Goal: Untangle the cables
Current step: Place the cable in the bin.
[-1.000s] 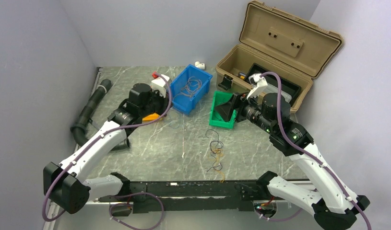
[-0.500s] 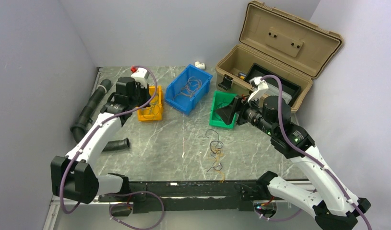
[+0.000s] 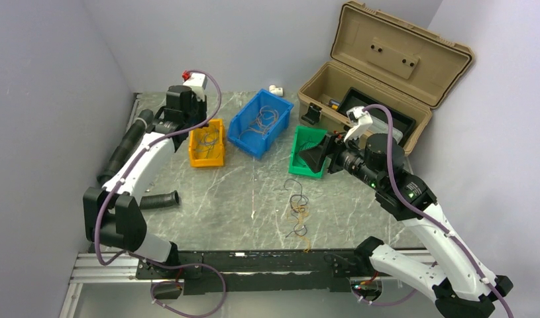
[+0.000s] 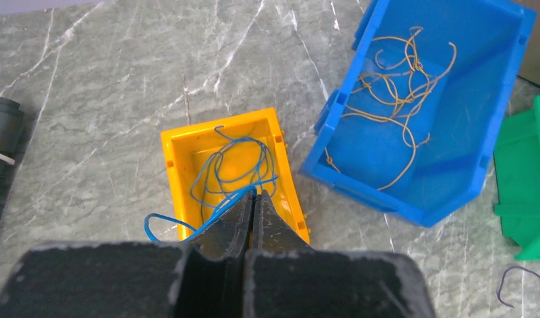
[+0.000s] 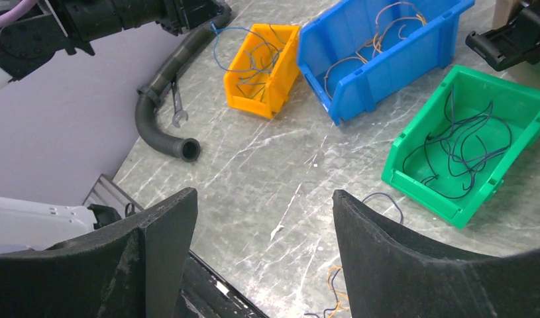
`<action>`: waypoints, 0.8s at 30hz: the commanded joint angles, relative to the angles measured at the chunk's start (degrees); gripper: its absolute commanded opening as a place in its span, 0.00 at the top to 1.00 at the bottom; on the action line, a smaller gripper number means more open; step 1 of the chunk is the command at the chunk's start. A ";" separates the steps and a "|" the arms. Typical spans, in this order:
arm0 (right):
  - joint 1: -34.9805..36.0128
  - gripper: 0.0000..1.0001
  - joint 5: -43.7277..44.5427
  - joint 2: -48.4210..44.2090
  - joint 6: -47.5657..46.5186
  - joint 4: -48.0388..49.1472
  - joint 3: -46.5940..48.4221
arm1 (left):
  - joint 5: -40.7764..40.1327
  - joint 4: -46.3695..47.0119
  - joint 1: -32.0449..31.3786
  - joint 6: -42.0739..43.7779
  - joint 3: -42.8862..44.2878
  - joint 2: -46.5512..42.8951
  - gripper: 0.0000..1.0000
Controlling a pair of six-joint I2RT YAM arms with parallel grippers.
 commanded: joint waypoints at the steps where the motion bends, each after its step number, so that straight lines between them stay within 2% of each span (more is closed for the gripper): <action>1: -0.18 0.23 0.70 -0.92 0.54 0.31 -0.15 | -2.16 1.75 0.03 0.99 4.98 4.13 1.00; 4: -0.21 0.23 0.59 -1.03 0.74 0.25 -0.48 | -2.27 1.46 0.03 0.44 5.83 7.33 1.00; 10: -0.18 0.23 0.87 -1.23 0.57 -0.17 -0.93 | -2.88 5.40 0.10 -2.43 0.98 11.31 1.00; 14: -0.21 0.23 0.61 -1.04 0.53 -0.29 -0.73 | -2.52 4.70 0.09 -3.80 0.84 16.23 1.00; 18: -0.24 0.23 0.91 -1.19 0.42 -0.52 -0.79 | -1.84 1.57 0.12 -4.83 3.08 20.83 1.00; 24: -0.28 0.23 1.20 -1.91 0.78 -0.21 -2.19 | -2.45 -7.86 0.20 -7.22 8.01 25.76 1.00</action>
